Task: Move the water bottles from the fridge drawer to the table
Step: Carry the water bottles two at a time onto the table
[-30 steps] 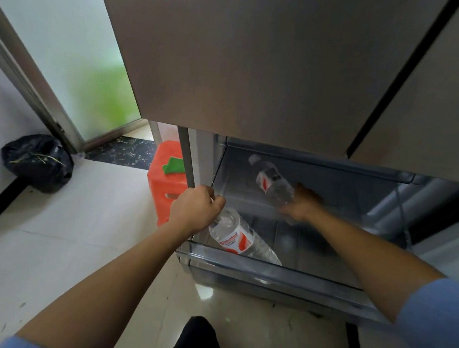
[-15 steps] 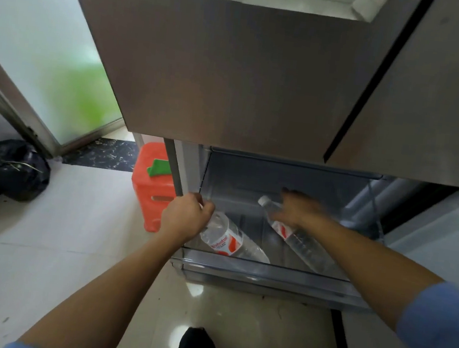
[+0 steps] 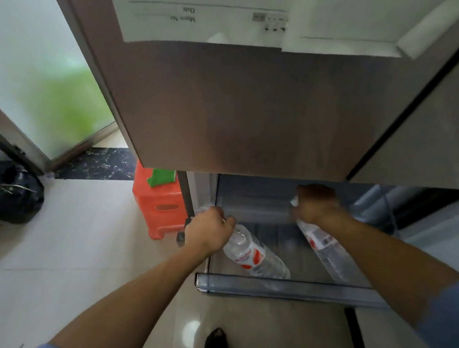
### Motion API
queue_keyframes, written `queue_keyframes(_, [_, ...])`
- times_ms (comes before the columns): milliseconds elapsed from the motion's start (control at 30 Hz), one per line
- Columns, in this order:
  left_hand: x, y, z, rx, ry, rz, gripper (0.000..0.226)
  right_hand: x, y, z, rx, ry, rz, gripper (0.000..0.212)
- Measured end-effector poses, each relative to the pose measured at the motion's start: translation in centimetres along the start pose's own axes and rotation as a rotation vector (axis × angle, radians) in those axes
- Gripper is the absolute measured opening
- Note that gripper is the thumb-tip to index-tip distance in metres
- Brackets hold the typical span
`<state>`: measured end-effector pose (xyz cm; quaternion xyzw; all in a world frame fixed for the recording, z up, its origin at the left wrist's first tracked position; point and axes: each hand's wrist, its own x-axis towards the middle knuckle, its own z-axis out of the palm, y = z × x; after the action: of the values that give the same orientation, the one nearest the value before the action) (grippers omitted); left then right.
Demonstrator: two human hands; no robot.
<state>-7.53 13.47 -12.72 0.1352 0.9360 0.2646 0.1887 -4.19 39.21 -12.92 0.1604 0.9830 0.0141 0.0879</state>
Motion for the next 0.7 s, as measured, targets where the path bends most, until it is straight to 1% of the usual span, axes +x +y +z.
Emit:
queue_keyframes(133, [-0.4, 1.6, -0.6, 0.048, -0.022, 0.035, 0.036, -4.0, 2.6, -2.6, 0.032, 0.029, 0.052, 0.035])
queue_keyframes(200, [-1.2, 3.0, -0.9, 0.122, 0.021, 0.086, 0.037, -6.3, 4.2, -3.4, 0.140, 0.047, 0.096, 0.033])
queue_keyframes(233, [-1.5, 3.8, -1.2, 0.159, 0.056, 0.109, 0.037, -7.5, 5.0, -3.7, 0.209, 0.087, 0.139, 0.032])
queue_keyframes(333, [-3.1, 5.8, -2.2, 0.197, 0.184, 0.189, 0.032, -11.6, 6.9, -4.4, 0.451, 0.316, 0.305, 0.031])
queue_keyframes(433, [-5.6, 7.3, -3.9, 0.156, 0.285, 0.197, 0.035, -15.3, 7.8, -5.9, 0.642, 0.525, 0.406, 0.029])
queue_keyframes(567, [-11.3, 8.8, -6.3, 0.078, 0.475, 0.199, 0.028, -20.2, 8.3, -9.1, 0.764, 0.717, 0.387, 0.031])
queue_keyframes(633, [-14.9, 9.4, -7.5, 0.063, 0.565, 0.194, 0.022, -22.6, 8.2, -10.6, 0.808, 0.764, 0.366, 0.033])
queue_keyframes(700, [-18.4, 9.5, -8.8, 0.080, 0.635, 0.167, 0.021, -24.5, 7.6, -12.2, 0.838, 0.793, 0.320, 0.030])
